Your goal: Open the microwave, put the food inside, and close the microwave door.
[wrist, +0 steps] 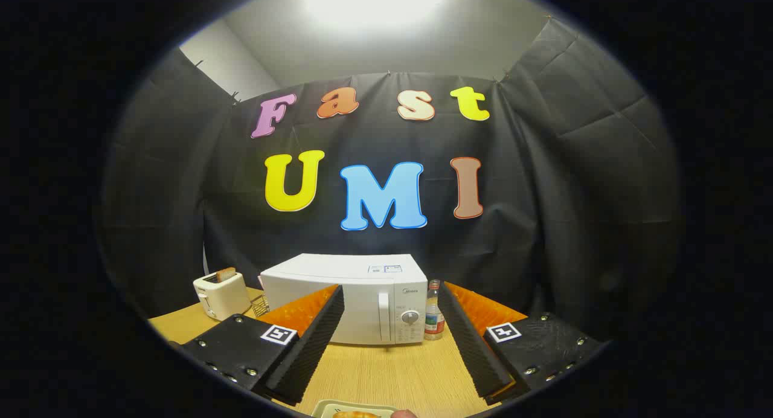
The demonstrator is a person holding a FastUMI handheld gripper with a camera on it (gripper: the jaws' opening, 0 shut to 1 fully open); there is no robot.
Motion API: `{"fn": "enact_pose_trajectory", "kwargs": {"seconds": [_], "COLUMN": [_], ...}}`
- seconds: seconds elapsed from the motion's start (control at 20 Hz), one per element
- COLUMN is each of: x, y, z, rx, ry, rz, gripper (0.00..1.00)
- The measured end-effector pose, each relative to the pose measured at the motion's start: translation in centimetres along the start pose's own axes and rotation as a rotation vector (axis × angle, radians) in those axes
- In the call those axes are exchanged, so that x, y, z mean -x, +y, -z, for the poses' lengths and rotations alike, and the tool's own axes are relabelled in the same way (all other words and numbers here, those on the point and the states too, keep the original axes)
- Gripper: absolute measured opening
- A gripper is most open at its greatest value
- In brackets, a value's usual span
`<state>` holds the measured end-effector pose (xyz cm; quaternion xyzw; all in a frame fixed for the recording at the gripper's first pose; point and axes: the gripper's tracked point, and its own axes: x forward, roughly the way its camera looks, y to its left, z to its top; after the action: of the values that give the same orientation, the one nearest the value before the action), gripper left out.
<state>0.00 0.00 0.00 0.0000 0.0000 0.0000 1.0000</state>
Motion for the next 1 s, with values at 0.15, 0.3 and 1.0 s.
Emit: {"fn": "enact_pose_trajectory", "kwargs": {"seconds": [0.15,0.3,1.0], "x": [-0.8,-1.4,-3.0], "y": [-0.4,-0.2,0.4], "z": [0.3,0.7,1.8], "rx": [-0.001,-0.005,0.014], "ry": [0.012,0.021,0.043], "rz": [0.012,0.008,-0.009], "gripper": [0.99,0.99,0.99]}}
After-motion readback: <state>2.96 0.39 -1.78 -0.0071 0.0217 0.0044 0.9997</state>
